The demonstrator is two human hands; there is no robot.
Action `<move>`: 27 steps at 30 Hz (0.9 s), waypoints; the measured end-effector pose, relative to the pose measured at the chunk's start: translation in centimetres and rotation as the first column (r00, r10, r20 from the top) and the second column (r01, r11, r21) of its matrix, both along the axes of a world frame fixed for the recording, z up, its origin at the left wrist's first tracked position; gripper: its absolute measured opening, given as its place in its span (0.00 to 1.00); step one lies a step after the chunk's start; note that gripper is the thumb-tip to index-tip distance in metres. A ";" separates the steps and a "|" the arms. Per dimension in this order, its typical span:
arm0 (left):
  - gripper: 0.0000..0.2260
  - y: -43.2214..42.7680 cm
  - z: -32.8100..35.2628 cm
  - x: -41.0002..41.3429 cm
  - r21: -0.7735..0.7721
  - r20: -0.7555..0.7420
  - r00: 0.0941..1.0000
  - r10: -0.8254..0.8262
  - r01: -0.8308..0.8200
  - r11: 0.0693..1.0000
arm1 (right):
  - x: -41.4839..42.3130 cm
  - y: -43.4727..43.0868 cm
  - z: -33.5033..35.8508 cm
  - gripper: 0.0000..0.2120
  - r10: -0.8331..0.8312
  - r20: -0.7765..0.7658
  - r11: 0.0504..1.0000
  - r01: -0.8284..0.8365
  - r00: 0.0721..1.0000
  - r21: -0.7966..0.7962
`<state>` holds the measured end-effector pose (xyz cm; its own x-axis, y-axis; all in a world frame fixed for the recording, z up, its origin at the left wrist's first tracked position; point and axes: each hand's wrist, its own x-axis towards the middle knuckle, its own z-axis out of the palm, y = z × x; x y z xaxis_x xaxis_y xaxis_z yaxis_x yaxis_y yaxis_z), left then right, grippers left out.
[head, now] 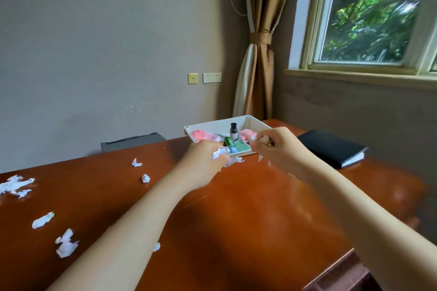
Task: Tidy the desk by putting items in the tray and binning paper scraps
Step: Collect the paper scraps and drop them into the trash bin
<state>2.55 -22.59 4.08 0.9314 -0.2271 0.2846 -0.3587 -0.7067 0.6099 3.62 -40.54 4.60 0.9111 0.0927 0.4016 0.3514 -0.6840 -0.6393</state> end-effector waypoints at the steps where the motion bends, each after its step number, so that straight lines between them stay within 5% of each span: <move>1: 0.10 -1.3 -0.1 -0.4 -0.013 -0.008 1.000 -0.026 0.026 1.000 | -0.9 -1.3 0.2 0.13 -0.015 -0.003 1.000 0.015 1.000 0.016; 7: 0.11 -9.1 -2.1 -3.2 -0.088 -0.073 0.971 -0.227 0.221 0.971 | -5.8 -8.9 -0.4 0.18 -0.120 0.013 0.993 0.119 0.993 0.005; 15: 0.10 -18.4 -6.9 -6.0 -0.150 -0.164 0.895 -0.414 0.393 0.907 | -10.9 -17.3 -6.0 0.16 -0.259 -0.161 0.958 0.274 0.953 0.082; 27: 0.08 -27.5 -18.5 -7.7 -0.005 -0.373 0.811 -0.451 0.484 0.875 | -14.2 -25.4 -18.9 0.18 -0.340 -0.454 0.870 0.459 0.824 0.182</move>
